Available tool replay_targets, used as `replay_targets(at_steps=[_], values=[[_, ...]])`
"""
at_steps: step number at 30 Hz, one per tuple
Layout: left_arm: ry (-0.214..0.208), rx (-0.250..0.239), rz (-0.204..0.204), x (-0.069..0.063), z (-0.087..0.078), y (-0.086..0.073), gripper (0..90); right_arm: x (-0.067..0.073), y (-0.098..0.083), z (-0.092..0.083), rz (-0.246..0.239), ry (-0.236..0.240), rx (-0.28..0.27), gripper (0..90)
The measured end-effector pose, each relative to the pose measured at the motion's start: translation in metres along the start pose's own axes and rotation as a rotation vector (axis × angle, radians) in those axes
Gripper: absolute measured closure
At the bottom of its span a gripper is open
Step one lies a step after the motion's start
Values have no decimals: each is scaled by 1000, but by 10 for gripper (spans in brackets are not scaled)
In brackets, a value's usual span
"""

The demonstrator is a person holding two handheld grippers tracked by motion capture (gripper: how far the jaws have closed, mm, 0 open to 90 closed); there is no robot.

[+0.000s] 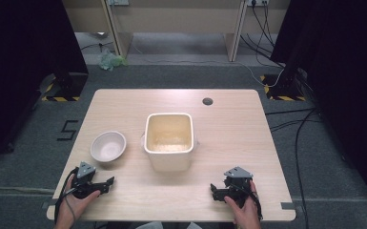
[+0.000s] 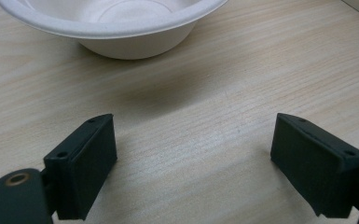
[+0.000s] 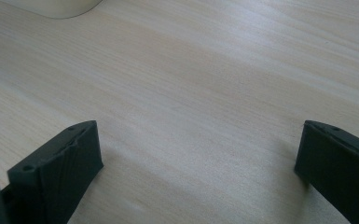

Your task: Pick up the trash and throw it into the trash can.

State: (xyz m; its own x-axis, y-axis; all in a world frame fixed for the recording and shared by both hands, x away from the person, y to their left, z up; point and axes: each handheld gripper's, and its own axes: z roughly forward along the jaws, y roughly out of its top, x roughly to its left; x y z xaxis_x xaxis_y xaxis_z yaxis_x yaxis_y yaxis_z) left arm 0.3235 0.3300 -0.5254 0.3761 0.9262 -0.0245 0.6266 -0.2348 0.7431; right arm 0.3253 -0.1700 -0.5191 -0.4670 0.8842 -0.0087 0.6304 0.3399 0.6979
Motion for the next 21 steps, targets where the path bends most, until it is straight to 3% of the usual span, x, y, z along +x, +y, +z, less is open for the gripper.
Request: replay_targets(at_steps=[11,17,20,21], values=[[-5,2,-4,1,-1,0,136,0,0,0,0,0,-1,5],[-26,-16,-34,6,-2,0,152,0,0,0,-1,3,0,5],[9,-17,-18,6,-3,0,158,0,0,0,-1,3,1,5],[5,-26,-29,8,-5,2,158,0,0,0,-1,3,1,5]])
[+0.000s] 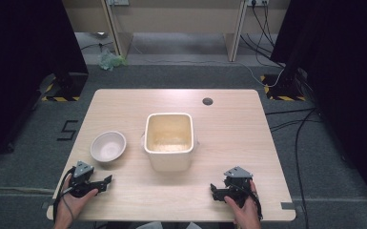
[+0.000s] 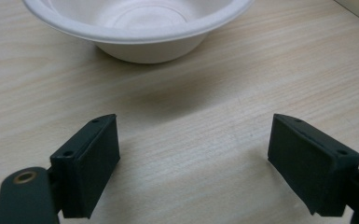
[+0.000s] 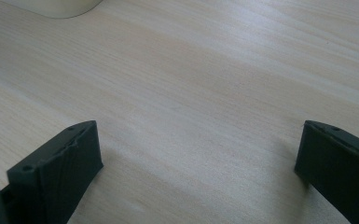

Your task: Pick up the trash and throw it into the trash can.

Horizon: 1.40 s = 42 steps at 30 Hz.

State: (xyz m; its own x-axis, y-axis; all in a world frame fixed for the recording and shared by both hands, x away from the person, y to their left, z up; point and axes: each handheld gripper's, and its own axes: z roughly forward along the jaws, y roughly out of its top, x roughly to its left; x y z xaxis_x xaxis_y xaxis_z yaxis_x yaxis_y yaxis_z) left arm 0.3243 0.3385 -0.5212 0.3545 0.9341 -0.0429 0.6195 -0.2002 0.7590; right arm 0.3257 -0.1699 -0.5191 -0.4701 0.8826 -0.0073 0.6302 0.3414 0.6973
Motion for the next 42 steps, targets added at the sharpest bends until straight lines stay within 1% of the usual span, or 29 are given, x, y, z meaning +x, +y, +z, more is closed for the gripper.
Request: replay_targets(at_steps=[2,3,6,10,11,14,15,16,19,22,28,31,32,33,35,36,38,39,40,41,42], values=[[-10,-18,-20,1,-3,3,158,0,0,0,-2,1,0,5],[-10,-18,-20,1,-3,3,158,0,0,0,-1,0,1,5],[-8,-34,-21,3,-8,11,158,0,0,0,-1,1,0,5],[-13,-34,-23,4,-9,13,158,0,0,0,-2,0,0,4],[-14,-34,-30,4,-8,14,157,0,0,0,-3,-1,2,4],[-18,-30,-33,5,-8,15,156,0,0,0,-2,-1,1,4],[-19,-30,-47,6,-7,17,156,0,0,0,-3,-1,1,4],[-17,-29,-51,6,-7,18,156,0,0,0,-2,-1,2,4],[-17,-40,-61,9,-10,22,156,0,0,0,-1,0,1,4],[-15,-53,-78,13,-12,26,155,0,0,0,-2,0,2,3],[-4,-61,-91,19,-13,32,155,0,0,0,-1,0,2,3],[10,-60,-104,25,-12,39,155,0,0,0,-1,1,2,3],[10,-60,-104,25,-12,39,155,0,0,0,-1,1,2,3],[16,-56,-110,30,-9,43,155,0,0,0,-2,1,2,3],[16,-58,-123,35,-6,49,157,0,0,0,-3,1,2,3],[16,-58,-123,35,-6,49,162,0,0,0,-3,1,2,3],[19,-64,-135,39,-2,55,168,0,1,1,-5,2,2,3],[18,-58,-134,42,2,60,176,0,1,1,-5,2,2,3],[18,-58,-134,42,2,60,179,0,1,1,-5,2,2,3],[20,-54,-147,45,7,63,180,0,1,1,-5,2,1,3],[21,-52,-151,46,9,65,182,0,1,1,-6,3,1,3]])
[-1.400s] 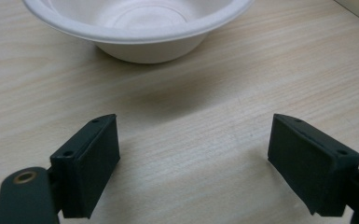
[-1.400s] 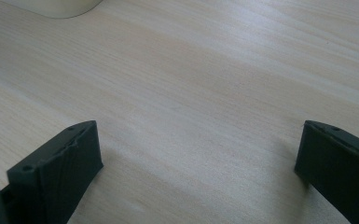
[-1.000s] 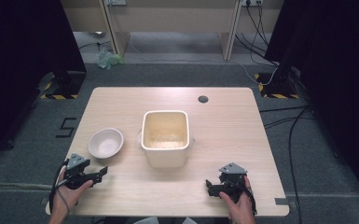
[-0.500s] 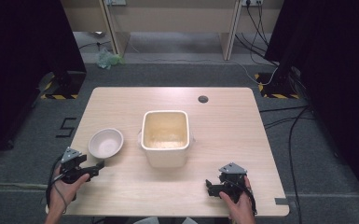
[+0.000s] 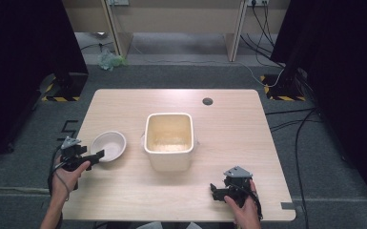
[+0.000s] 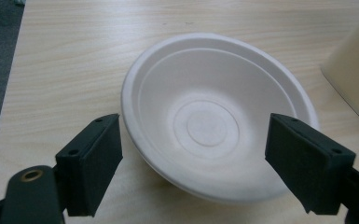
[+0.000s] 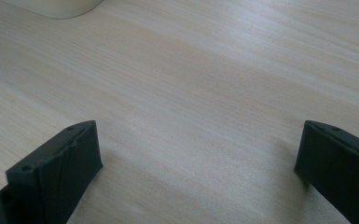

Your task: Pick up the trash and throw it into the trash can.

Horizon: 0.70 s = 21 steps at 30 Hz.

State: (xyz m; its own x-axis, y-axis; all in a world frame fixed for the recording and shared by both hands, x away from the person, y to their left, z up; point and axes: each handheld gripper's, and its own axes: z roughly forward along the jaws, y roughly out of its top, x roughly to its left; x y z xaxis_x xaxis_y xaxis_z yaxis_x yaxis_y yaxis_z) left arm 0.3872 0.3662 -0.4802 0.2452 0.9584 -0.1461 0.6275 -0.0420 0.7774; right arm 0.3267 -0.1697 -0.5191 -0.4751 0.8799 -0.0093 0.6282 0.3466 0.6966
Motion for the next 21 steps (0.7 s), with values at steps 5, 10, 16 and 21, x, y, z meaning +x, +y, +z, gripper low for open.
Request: replay_targets(at_steps=[5,10,16,21], values=[[5,7,2,1,6,4,194,0,0,0,-1,0,0,3],[5,7,-4,4,11,7,204,0,0,0,-1,1,0,3],[12,16,-19,10,21,12,223,0,0,0,-1,1,-1,3],[16,21,-39,16,28,16,241,0,0,0,-1,1,-1,4]])
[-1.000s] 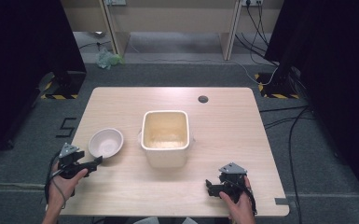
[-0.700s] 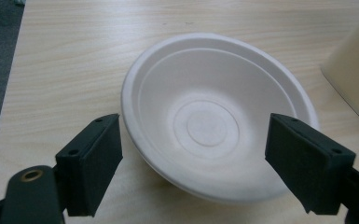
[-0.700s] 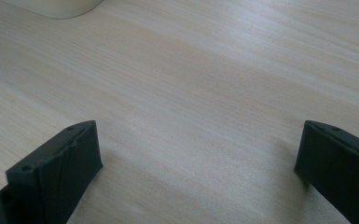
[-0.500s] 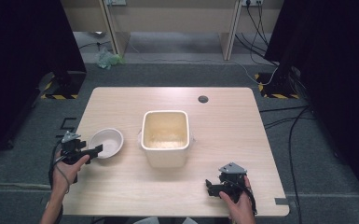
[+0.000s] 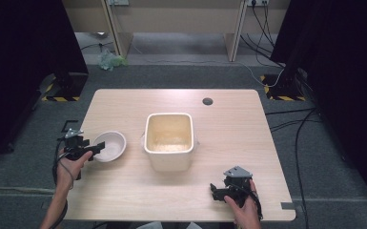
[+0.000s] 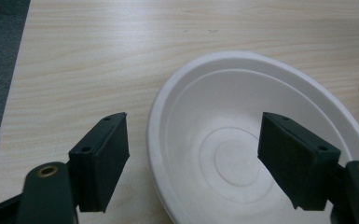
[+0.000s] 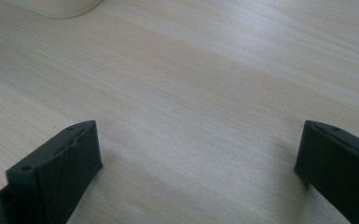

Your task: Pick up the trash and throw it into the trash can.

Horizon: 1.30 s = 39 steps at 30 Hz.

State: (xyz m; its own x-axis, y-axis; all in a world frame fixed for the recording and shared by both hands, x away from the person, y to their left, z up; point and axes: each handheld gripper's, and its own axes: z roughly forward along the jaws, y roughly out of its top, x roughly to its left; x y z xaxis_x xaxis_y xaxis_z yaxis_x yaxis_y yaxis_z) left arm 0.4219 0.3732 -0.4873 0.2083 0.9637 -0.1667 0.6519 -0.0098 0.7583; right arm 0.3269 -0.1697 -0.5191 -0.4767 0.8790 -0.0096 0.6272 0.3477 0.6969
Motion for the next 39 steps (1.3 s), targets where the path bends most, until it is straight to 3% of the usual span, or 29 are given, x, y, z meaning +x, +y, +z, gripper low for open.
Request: replay_targets(at_steps=[11,20,26,34,39], values=[[-8,34,-56,15,17,4,291,0,0,0,-1,1,0,3],[-26,54,-62,22,20,2,507,0,0,0,-1,2,0,4],[-64,48,-59,21,21,0,741,0,0,0,-2,1,-1,4],[-200,-12,-95,14,8,4,820,0,0,0,-3,2,0,4],[-217,-39,-59,4,-3,11,827,0,0,0,-3,2,1,4]])
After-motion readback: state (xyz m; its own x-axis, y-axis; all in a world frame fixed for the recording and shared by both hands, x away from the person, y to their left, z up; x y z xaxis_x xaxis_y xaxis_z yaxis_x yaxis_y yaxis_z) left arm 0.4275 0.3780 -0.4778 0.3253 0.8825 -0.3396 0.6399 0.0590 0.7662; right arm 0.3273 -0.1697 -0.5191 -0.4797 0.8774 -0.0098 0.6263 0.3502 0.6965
